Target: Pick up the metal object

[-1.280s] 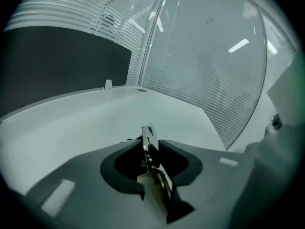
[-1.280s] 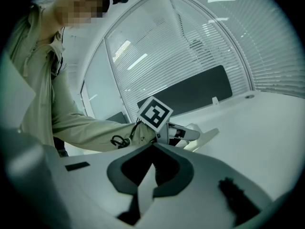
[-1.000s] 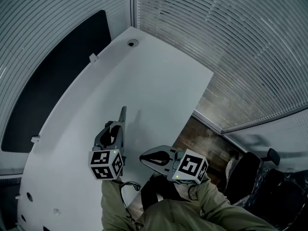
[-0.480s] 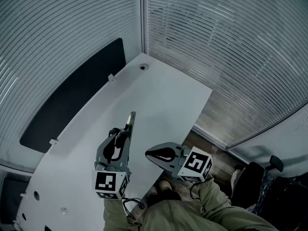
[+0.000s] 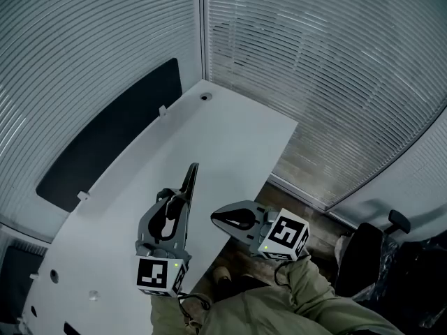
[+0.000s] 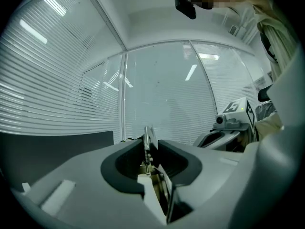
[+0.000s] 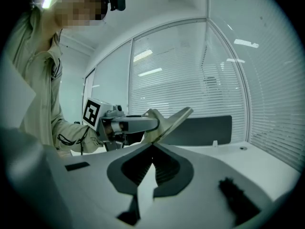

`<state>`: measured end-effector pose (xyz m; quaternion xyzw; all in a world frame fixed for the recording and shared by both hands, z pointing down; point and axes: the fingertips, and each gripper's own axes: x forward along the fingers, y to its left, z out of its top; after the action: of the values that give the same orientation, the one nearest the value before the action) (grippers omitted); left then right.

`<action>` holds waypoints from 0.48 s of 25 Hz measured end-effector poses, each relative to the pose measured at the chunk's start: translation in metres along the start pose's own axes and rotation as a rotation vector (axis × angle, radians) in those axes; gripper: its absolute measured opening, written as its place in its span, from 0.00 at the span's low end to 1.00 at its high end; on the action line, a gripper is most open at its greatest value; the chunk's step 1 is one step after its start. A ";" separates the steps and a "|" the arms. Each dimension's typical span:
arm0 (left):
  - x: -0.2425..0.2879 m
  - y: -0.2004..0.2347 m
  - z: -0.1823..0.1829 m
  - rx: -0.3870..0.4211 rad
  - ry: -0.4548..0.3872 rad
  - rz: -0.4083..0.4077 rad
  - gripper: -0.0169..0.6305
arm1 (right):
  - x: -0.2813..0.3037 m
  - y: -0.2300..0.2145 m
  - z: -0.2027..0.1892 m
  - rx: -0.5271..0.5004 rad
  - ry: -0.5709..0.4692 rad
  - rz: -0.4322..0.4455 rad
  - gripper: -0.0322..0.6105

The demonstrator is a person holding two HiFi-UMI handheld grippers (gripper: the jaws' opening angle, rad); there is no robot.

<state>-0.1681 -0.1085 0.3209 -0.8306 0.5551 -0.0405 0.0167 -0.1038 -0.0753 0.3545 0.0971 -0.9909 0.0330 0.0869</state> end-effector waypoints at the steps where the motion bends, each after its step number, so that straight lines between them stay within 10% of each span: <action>1: -0.007 -0.006 0.002 0.004 -0.005 0.000 0.18 | -0.005 0.006 0.002 -0.006 -0.004 -0.001 0.04; 12: -0.083 -0.096 0.022 0.049 -0.055 0.038 0.18 | -0.079 0.083 -0.002 -0.032 -0.060 0.015 0.05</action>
<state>-0.1090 0.0046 0.3018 -0.8201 0.5689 -0.0309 0.0528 -0.0438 0.0207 0.3379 0.0894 -0.9942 0.0147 0.0585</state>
